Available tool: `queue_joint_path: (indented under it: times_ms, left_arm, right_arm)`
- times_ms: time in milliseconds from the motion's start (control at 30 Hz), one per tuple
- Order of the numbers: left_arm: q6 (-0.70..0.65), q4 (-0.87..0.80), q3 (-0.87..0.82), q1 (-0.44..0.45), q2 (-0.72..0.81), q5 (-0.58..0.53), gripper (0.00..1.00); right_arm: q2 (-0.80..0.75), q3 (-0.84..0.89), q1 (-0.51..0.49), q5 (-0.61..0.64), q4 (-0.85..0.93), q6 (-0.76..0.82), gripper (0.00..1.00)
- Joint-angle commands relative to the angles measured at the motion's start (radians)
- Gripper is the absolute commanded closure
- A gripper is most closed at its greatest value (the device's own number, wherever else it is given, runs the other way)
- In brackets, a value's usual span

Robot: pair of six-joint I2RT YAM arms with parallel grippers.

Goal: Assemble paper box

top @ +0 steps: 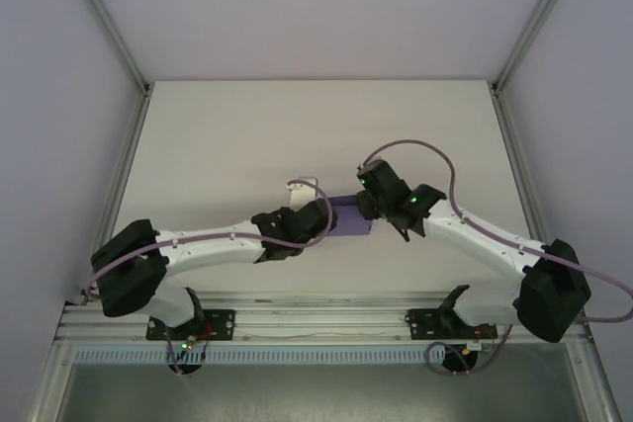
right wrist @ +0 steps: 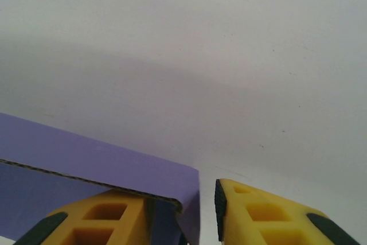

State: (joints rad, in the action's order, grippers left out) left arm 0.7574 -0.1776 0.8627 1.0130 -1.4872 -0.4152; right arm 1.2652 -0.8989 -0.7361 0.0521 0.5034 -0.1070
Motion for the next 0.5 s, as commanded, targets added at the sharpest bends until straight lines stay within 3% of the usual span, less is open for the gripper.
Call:
queue_joint_path:
  times_ms: [0, 100, 467]
  left_arm:
    - [-0.012, -0.133, -0.041, 0.016, -0.064, 0.160, 1.00]
    - [-0.009, -0.144, -0.035, 0.016, -0.062, 0.152, 1.00]
    - [0.016, -0.169, -0.025, 0.017, -0.060, 0.125, 1.00]
  right_arm:
    - [-0.012, -0.019, 0.006, 0.007, -0.019, 0.021, 0.79]
    - [-0.008, -0.025, 0.007, 0.005, 0.003, 0.020, 0.96]
    - [-0.051, -0.042, 0.007, -0.038, 0.094, -0.073, 1.00]
